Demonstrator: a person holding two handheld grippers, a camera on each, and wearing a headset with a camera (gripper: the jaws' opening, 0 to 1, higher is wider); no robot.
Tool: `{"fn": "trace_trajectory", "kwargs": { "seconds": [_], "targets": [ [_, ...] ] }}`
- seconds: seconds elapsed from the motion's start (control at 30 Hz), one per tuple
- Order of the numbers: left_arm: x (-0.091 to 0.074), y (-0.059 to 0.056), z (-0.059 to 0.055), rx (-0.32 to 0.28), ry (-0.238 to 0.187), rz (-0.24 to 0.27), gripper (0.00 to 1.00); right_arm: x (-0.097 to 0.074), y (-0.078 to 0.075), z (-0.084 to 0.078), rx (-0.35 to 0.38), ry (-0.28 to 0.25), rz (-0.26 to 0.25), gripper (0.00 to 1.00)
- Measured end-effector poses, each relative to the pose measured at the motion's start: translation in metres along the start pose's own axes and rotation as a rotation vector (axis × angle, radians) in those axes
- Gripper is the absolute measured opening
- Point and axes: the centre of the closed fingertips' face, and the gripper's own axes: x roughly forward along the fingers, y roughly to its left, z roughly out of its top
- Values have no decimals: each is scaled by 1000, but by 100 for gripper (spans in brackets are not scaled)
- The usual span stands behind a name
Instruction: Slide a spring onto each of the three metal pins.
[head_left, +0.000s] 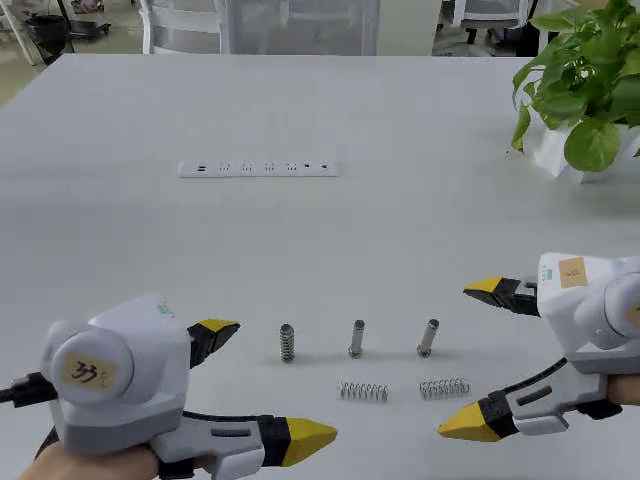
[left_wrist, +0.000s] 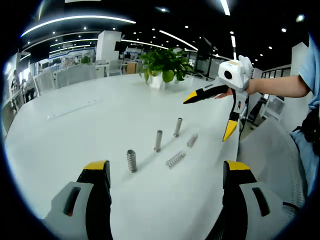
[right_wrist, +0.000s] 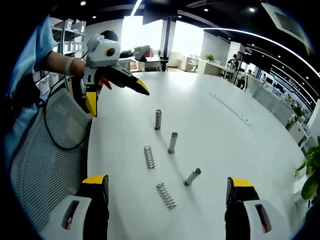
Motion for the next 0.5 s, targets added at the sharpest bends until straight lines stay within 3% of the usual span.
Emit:
{"fn": "trace_trajectory", "kwargs": {
  "seconds": [0.27,0.5],
  "targets": [
    [7,-5,0,13,14,-23,92,-15,3,-23,84,-2,-28,99],
    [10,-6,-4,13,22,-31,92,-26,4,-29,149,-44,-65,99]
  ]
}}
